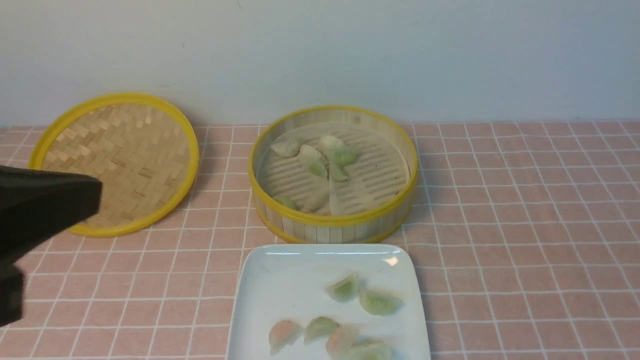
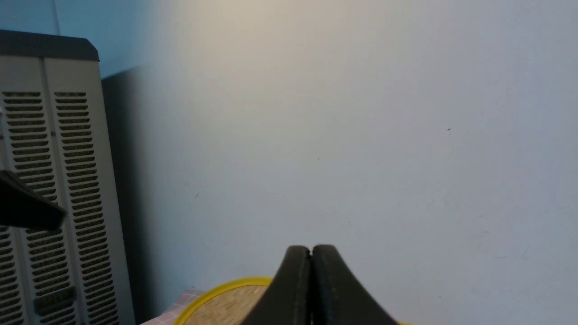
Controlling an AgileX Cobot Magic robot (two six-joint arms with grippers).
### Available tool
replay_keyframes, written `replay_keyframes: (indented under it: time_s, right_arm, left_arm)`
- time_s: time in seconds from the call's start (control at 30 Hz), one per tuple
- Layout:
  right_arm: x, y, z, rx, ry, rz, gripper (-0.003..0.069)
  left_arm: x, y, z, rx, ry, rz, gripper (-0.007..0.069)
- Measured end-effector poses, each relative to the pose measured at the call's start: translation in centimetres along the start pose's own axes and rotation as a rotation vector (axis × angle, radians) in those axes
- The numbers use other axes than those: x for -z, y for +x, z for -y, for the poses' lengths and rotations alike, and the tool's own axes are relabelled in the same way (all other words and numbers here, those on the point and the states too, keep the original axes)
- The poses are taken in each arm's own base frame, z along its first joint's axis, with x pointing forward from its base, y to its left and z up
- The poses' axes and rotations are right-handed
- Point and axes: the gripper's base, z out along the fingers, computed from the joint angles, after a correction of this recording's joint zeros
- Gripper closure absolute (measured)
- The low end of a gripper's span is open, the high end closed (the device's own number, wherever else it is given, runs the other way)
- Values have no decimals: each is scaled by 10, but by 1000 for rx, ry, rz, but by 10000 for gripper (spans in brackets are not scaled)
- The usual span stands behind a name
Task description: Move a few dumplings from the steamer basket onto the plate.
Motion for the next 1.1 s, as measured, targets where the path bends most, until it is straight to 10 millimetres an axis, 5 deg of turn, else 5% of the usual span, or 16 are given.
replay_keyframes:
  time_s: [0.37, 0.87, 1.1]
  right_arm:
    - [0, 0, 0, 1, 0, 1, 672]
    - [0, 0, 0, -12, 0, 0, 672]
    - [0, 0, 0, -13, 1, -1, 672]
  left_arm:
    - [51, 20, 2, -17, 0, 362, 631]
    - [51, 22, 1, -25, -4, 363, 631]
    - [36, 48, -11, -95, -131, 318, 631]
